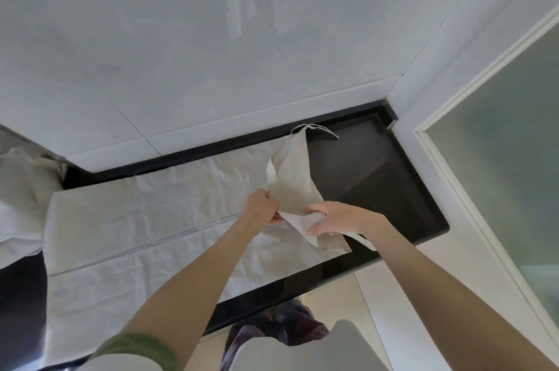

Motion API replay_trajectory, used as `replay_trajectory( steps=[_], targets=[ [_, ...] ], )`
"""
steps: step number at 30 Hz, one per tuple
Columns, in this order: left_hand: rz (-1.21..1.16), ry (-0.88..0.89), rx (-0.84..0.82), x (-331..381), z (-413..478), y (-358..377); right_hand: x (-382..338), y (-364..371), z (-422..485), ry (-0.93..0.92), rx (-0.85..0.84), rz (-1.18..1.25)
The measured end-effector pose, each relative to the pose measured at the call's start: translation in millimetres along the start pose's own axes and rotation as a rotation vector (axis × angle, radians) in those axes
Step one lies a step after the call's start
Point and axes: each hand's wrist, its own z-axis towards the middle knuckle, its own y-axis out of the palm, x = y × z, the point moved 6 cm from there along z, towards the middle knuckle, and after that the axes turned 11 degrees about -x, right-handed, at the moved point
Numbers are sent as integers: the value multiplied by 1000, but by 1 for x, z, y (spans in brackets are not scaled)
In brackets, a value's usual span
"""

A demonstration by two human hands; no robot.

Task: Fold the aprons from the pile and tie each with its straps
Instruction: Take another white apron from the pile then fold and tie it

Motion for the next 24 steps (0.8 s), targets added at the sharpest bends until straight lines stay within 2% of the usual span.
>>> replay_trajectory(
  steps=[2,4,5,8,13,17,21,24],
  targets=[
    [150,-60,-2,-1,-1,1,11,0,-5,31,13,31],
    [283,-107,27,0,-1,1,22,-4,-9,73,78,187],
    [290,-117,34,3,-2,1,28,-6,-10,97,118,230],
    [195,-149,66,10,-4,1,40,-14,-5,119,226,111],
    [310,28,267,39,5,-20,37,-36,4,68,439,53],
    [363,82,222,59,30,-31,13,-51,16,-114,515,41],
    [184,83,99,56,45,-32,-8,-47,35,-219,559,-109],
    [-16,104,100,58,46,-39,-18,-42,48,-249,617,-200]
  ],
)
